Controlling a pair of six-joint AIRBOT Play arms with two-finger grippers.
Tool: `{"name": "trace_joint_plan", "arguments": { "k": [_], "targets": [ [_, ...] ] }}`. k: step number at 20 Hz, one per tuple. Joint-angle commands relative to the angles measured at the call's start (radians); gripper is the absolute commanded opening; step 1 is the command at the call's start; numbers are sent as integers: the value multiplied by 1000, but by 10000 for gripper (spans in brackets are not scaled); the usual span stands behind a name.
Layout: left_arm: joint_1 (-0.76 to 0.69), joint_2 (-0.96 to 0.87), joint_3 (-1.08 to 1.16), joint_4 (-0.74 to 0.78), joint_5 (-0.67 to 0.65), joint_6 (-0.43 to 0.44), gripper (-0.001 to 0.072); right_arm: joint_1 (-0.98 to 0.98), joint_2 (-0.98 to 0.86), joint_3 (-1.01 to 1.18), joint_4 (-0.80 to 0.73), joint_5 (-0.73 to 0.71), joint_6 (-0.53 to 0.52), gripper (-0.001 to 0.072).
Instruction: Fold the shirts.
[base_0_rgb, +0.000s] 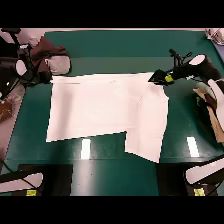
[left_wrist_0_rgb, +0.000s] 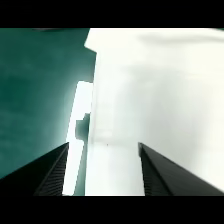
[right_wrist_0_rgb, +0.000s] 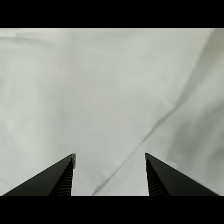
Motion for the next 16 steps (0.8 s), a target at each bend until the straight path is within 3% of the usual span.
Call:
{"name": "trace_joint_plan", "arguments": {
  "k": [1,8,16],
  "targets": [
    [1,97,-106,-49,-70,73,514,35,-51,25,1,-122,-30,505],
    [1,134,-226,-163,-66,125,514,-26,-204,251,-2,83,-30,504],
    [1,134,-227,-190,-48,135,514,8,-203,172,-2,-18,-35,504]
  ]
}}
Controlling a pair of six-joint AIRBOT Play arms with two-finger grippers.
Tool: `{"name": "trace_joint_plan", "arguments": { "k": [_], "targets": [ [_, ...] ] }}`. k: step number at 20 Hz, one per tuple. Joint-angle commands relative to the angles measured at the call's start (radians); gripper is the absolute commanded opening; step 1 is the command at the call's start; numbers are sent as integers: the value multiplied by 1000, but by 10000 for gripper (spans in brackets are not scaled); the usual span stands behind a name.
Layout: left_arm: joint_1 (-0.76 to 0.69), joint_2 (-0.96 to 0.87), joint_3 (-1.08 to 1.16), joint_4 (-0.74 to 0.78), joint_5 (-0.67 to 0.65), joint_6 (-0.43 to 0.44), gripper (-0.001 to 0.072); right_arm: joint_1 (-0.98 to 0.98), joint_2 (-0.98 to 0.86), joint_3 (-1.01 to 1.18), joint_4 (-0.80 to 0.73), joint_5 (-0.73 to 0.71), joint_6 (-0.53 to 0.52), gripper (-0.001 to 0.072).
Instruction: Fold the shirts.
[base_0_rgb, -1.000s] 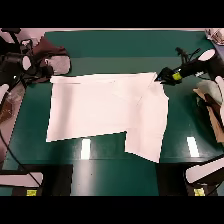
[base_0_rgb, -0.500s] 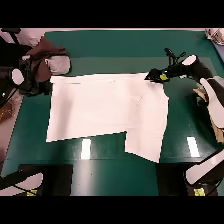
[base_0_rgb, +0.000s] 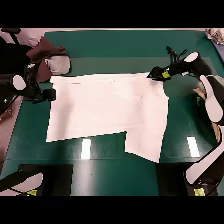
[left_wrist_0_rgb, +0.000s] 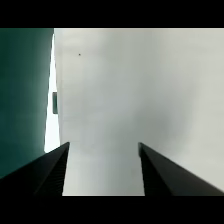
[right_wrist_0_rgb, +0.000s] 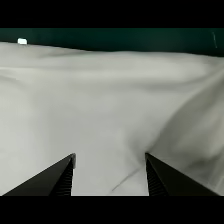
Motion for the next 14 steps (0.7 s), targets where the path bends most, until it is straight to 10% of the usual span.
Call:
{"name": "trace_joint_plan", "arguments": {
  "k": [1,5,8,14],
  "targets": [
    [0,1,-3,-15,-5,11,514,30,-3,-64,1,-75,-8,503],
    [0,1,-3,-15,-14,18,514,59,-3,-101,2,-108,-33,487],
    [0,1,-3,-15,-13,18,514,59,-2,-76,3,-102,-33,208],
    [0,1,-3,-18,-17,26,425,24,-2,88,-53,126,-32,192]
  ]
}}
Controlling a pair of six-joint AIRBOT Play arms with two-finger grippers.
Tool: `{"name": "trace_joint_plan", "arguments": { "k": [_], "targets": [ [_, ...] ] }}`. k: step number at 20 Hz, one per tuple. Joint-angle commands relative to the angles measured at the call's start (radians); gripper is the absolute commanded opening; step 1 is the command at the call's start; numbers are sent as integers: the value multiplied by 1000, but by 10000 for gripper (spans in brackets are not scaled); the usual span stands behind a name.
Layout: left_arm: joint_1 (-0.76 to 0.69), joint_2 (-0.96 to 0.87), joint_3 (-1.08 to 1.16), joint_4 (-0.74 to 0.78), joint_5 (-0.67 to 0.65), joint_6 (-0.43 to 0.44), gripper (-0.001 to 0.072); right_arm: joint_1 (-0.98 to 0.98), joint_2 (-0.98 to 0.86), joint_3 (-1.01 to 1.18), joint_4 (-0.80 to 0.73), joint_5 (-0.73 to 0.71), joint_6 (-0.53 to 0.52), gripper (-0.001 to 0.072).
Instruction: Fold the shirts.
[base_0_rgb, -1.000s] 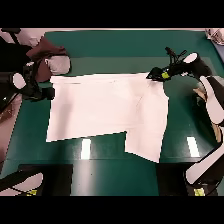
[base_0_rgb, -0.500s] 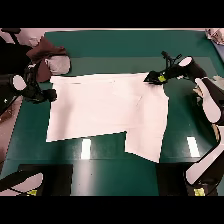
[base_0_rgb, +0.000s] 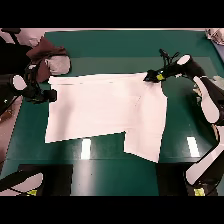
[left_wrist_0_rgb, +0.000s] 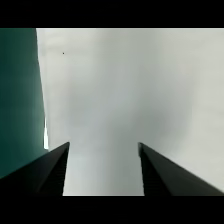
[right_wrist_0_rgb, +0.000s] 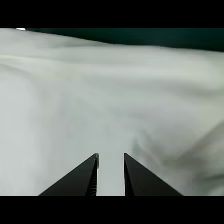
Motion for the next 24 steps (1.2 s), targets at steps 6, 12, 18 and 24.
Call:
{"name": "trace_joint_plan", "arguments": {
  "k": [6,12,18,24],
  "targets": [
    [0,1,0,-14,-34,25,396,-79,6,31,-86,210,35,311],
    [0,94,-80,-64,-89,125,396,-127,252,-306,-90,193,-16,311],
    [1,349,-320,-55,-198,123,717,-240,568,-636,-88,242,-18,508],
    [1,423,-443,21,-258,105,717,-302,878,-917,-110,259,0,508]
  ]
}}
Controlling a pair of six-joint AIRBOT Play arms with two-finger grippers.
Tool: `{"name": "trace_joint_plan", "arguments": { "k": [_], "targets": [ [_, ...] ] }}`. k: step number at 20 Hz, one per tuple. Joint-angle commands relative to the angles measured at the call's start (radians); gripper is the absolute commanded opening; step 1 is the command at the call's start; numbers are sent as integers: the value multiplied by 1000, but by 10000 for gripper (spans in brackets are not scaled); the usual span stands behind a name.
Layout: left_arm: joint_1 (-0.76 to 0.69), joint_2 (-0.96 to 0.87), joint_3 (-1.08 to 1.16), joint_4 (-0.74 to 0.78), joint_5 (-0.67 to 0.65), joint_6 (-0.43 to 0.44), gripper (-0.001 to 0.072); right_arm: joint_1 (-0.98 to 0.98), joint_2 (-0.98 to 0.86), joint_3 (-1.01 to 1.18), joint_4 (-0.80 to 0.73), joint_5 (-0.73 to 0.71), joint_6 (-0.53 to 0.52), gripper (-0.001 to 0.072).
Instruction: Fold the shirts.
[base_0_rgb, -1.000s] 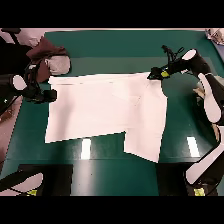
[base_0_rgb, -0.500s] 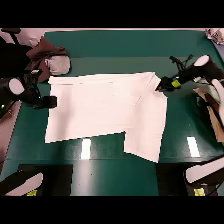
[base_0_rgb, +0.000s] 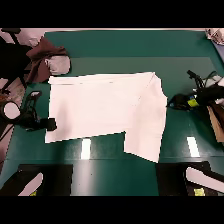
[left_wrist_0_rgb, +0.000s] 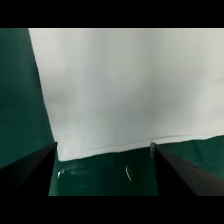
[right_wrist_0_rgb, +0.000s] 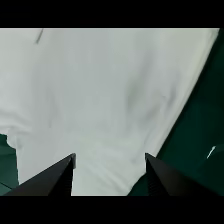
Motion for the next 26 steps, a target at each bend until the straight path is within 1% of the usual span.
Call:
{"name": "trace_joint_plan", "arguments": {
  "k": [1,4,7,10,11,13,15,17,18,19,22,23,24,25,26],
  "targets": [
    [1,65,-84,73,-29,-24,716,-57,183,-166,6,10,27,508],
    [13,82,-130,79,9,-48,717,-62,284,-277,130,13,42,508],
    [110,80,-145,63,77,-48,717,-7,385,-330,57,31,95,508],
    [134,73,-158,48,120,-39,716,-18,506,-330,-57,43,162,510],
    [134,62,-171,52,135,-40,716,-26,537,-330,-68,47,174,528],
    [134,19,-194,34,167,-35,715,-38,576,-330,-58,53,191,528],
    [134,-23,-196,-23,190,14,715,-38,586,-330,-58,79,193,528],
    [134,-37,-195,-58,203,36,704,-38,586,-330,-56,94,201,528],
    [134,-37,-195,-59,208,39,457,-38,586,-330,-57,105,201,528],
    [134,-37,-195,-61,216,39,295,-38,586,-330,-57,114,201,528],
    [134,-37,-195,-89,259,39,286,-38,586,-330,-56,137,215,528],
    [134,-37,-195,-114,266,39,129,-38,586,-330,-57,153,227,528],
    [134,-37,-194,-134,267,39,31,-38,586,-330,-58,173,237,528],
    [134,-37,-187,-143,262,39,33,-38,586,-330,-59,191,248,529],
    [134,-37,-170,-143,252,39,32,-37,586,-330,-64,204,259,559]
  ]
}}
